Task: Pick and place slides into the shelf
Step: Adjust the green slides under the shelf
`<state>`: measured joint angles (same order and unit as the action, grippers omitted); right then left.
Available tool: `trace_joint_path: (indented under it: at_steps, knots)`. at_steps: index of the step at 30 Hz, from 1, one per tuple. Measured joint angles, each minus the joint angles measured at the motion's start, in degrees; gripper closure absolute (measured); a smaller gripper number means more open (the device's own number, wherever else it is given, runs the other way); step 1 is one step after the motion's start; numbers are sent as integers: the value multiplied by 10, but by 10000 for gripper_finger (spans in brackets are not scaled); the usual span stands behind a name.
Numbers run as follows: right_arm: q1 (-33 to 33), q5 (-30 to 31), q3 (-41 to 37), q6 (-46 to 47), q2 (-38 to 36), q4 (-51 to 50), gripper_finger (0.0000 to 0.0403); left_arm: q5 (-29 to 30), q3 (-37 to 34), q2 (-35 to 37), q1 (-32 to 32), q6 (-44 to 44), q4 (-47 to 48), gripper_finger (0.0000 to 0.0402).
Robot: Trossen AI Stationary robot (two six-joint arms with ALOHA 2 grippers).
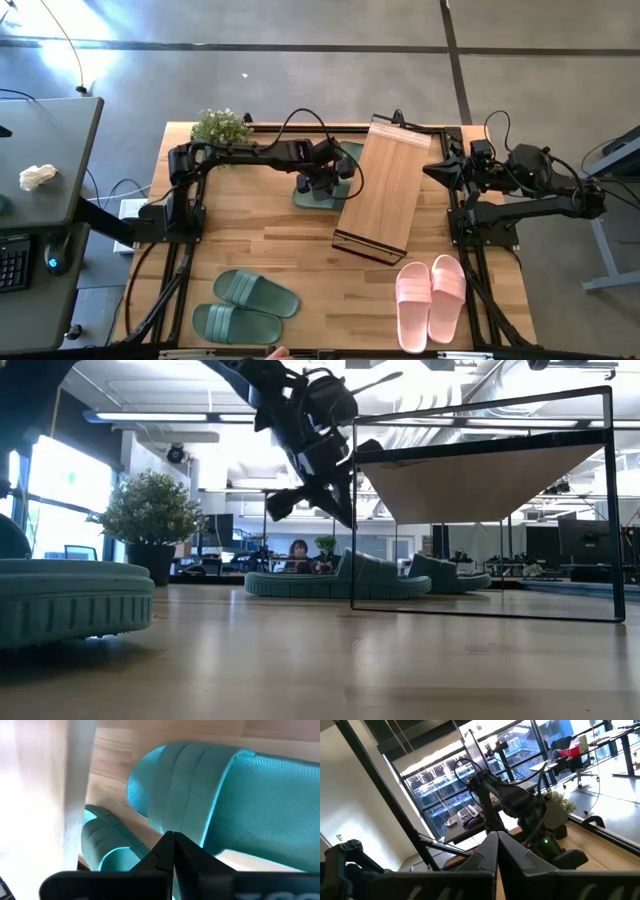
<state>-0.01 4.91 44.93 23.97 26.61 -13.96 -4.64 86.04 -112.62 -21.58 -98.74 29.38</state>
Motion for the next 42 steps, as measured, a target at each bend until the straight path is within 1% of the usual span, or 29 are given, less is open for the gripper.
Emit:
trace_joint_path:
  at_steps: [4,6,9,13,16,18,22,24,29,34,37,38,40,42]
  knots:
    - [0,11,0,-14,0,-4,402,13,0,0,0,-30,44,397]
    - [0,13,0,-20,0,-4,402,12,0,0,0,-35,47,391]
    - [0,14,0,-20,0,-4,402,13,0,0,0,-22,51,377]
    - [0,15,0,-20,0,-5,402,18,0,0,0,22,136,367]
    - [0,15,0,-20,0,-6,402,-31,0,0,3,45,203,382]
    - [0,15,0,-20,0,-6,402,-45,0,-2,6,60,222,396]
    - [0,15,0,-20,0,-7,402,-17,-1,-27,11,142,215,388]
    - [0,15,0,-20,0,-9,402,-10,0,-40,10,153,208,387]
    - [0,14,0,-19,0,-11,402,3,0,-67,6,208,185,399]
    - [0,13,0,-13,0,-13,402,-2,0,-77,-8,227,171,398]
    - [0,13,0,-13,0,-13,402,-27,-1,-78,-23,229,162,400]
    - [0,13,0,-14,0,-13,402,-30,-1,-79,-28,229,150,399]
    - [0,13,0,-15,0,-13,402,-22,2,-82,-37,229,96,400]
    - [0,13,0,-15,0,-13,402,-19,1,-82,-49,238,83,401]
